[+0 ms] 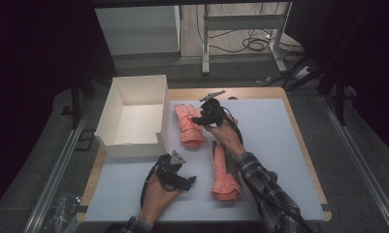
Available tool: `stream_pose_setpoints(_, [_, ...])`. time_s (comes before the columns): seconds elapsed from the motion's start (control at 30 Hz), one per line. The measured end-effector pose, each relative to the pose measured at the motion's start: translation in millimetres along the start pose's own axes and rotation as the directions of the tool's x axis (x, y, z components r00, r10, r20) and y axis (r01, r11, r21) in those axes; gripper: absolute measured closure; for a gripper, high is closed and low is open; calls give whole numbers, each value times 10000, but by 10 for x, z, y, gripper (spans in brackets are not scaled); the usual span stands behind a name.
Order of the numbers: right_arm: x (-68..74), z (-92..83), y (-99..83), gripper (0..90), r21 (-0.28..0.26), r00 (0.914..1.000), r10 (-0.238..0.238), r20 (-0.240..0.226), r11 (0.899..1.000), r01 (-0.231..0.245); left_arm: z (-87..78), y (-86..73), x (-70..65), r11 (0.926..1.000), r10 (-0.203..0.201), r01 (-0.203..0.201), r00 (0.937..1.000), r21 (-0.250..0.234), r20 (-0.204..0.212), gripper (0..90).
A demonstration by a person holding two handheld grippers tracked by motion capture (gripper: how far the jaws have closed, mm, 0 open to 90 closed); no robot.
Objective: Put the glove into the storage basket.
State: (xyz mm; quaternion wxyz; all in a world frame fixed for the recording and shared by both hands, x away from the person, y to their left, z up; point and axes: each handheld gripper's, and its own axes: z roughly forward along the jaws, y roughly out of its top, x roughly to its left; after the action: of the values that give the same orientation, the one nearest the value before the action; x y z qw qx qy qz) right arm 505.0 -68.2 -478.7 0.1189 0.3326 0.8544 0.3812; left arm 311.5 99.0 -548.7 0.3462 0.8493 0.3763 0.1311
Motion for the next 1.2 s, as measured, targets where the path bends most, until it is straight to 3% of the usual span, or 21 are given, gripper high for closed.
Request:
stream_pose_setpoints(0.23, [-33,216,44,499,308,9997,-134,226,9994,127,0,0,0,10000,3,-3,10000,1,2,0])
stream_pose_setpoints(0.43, [-41,381,26,517,816,9998,77,-185,9966,-62,0,0,1,10000,23,-23,10000,-3,-2,0])
stream_pose_setpoints(0.57, [-60,422,7,592,960,9989,171,-426,9953,-130,0,0,1,10000,28,-28,10000,-1,-3,0])
stream_pose_setpoints(0.6, [-71,441,-3,677,1078,9977,381,-569,9937,-318,0,0,1,10000,30,-30,10000,1,-4,0])
stream_pose_setpoints(0.63, [-71,441,-3,677,1078,9977,381,-569,9937,-318,0,0,1,10000,30,-30,10000,1,-4,0])
stream_pose_setpoints(0.73, [-74,428,6,805,1221,9973,389,-630,9920,-310,0,0,1,10000,28,-28,10000,-1,-3,0])
stream_pose_setpoints(0.8, [-61,411,18,843,1235,9977,359,-579,9919,-286,0,0,1,10000,27,-27,10000,-2,-4,0])
stream_pose_setpoints(1.1, [-47,237,89,867,1013,9976,453,-526,9941,-398,0,0,0,10000,4,-4,10000,0,-3,0])
stream_pose_setpoints(1.2, [-43,137,104,866,787,9942,710,-807,9948,-647,0,0,0,10000,4,-4,10000,0,-3,0])
